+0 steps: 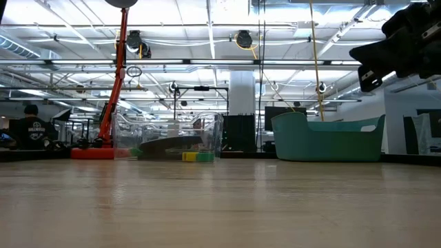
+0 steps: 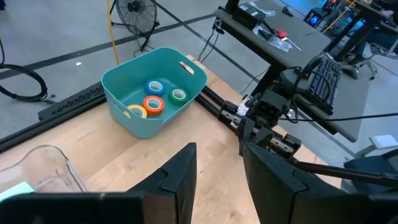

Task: Pick and place Stapler, Stapler remover, tape
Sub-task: Return to Home Position

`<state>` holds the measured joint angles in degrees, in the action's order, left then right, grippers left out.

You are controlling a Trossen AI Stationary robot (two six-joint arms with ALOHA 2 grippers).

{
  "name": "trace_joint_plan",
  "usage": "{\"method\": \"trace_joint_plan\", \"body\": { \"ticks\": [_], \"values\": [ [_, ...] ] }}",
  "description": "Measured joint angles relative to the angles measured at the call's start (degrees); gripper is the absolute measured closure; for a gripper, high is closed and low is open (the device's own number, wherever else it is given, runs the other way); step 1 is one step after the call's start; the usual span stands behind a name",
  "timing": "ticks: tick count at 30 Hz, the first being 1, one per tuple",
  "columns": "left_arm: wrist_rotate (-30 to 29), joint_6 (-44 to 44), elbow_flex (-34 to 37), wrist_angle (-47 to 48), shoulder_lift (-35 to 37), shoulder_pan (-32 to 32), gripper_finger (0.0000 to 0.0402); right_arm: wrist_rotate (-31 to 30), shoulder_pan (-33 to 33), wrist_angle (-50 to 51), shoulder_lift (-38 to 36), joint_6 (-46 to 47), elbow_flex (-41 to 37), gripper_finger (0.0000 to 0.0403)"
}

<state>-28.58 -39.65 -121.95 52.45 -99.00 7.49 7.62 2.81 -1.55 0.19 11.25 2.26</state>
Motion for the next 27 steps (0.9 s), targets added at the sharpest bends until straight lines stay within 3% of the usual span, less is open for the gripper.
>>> {"method": "trace_joint_plan", "body": {
  "ticks": [8,10,14,27],
  "values": [
    [1.21,1.8,0.0,-0.02,0.0,0.0,0.0272,0.04,0.0,-1.25,0.13,0.02,0.0,0.0403],
    [1.39,3.73,0.0,0.46,0.0,0.0,0.0296,0.1,0.0,-1.48,0.13,0.02,0.0,0.0403],
    [1.05,5.2,0.0,3.56,0.0,0.0,0.0386,0.11,0.0,-1.77,0.2,0.02,0.0,0.0403],
    [-4.92,6.29,0.0,16.77,0.01,0.96,0.04,0.04,0.0,-2.39,0.2,0.02,0.0,0.0403]
  ]
}}
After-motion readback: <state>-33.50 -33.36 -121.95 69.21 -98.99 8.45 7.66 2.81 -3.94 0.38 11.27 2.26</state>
